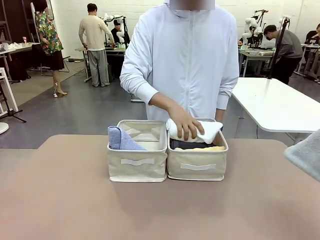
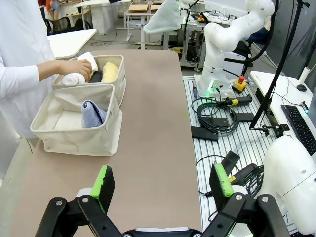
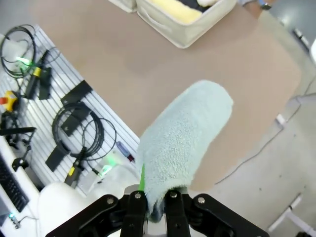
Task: Sort the towels based on their folding style.
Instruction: Pick up another triangle-folded towel from the table and place it in the left Fabric basket.
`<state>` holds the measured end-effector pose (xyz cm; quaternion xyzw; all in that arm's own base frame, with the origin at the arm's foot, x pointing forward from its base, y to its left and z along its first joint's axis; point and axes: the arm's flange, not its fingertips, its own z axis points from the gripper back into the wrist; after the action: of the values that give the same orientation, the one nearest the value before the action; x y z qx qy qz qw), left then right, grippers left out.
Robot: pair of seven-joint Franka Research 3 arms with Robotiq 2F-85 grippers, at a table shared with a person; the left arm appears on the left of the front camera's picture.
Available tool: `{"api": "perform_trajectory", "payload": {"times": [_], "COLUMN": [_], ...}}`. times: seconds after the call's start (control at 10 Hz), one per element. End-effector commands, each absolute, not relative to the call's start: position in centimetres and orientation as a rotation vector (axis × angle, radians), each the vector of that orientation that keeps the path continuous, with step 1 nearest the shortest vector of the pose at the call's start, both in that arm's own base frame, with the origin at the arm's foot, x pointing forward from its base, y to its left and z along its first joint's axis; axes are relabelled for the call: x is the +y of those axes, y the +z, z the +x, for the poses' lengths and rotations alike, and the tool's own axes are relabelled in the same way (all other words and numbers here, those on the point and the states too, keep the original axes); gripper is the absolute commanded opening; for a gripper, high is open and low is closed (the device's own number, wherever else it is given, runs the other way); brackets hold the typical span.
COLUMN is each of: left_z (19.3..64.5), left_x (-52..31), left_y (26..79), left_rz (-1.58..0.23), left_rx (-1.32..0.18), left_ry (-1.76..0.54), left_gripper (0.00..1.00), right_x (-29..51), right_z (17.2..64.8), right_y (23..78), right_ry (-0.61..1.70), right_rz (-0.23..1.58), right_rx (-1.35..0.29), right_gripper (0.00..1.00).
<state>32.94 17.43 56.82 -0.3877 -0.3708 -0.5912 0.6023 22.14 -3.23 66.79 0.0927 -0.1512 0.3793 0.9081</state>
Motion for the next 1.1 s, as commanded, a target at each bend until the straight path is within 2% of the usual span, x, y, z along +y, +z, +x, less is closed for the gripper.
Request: {"api": "perform_trajectory", "payload": {"times": [0.0,0.3,0.4,0.6,0.8,0.9,1.0], "left_z": [32.9,32.9,32.9,32.9,32.9,32.9,32.9], "left_x": [17.5,17.5,17.5,17.5,17.5,17.5,17.5], "left_y": [56.8,56.8,56.8,56.8,56.8,56.8,56.8], "left_rz": [-0.895,-0.895,-0.895,-0.895,-0.895,-0.895,-0.895], "left_rx": [-0.889,-0.889,-0.889,-0.889,-0.889,-0.889,-0.889], "left_ry": [-1.383,-1.383,-1.383,-1.383,-1.383,-1.383,-1.383], "left_gripper": [1.0,1.0,1.0,1.0,1.0,1.0,1.0], "right_x": [-0.1,8.9,11.6,13.8,12.2,15.1,15.1], "right_z": [25.3,31.5,33.8,38.1,39.0,38.7,38.7], "right_y": [68.9,70.8,70.4,68.2,66.6,66.8,66.8], "right_ry": [0.801,0.839,0.839,0.855,0.878,0.879,0.879], "right_rz": [0.2,0.102,0.034,0.015,0.087,0.04,0.04], "right_rx": [-0.274,-0.172,-0.148,-0.116,-0.193,-0.122,-0.122], "right_gripper": [0.11,0.11,0.11,0.11,0.11,0.11,0.11]}}
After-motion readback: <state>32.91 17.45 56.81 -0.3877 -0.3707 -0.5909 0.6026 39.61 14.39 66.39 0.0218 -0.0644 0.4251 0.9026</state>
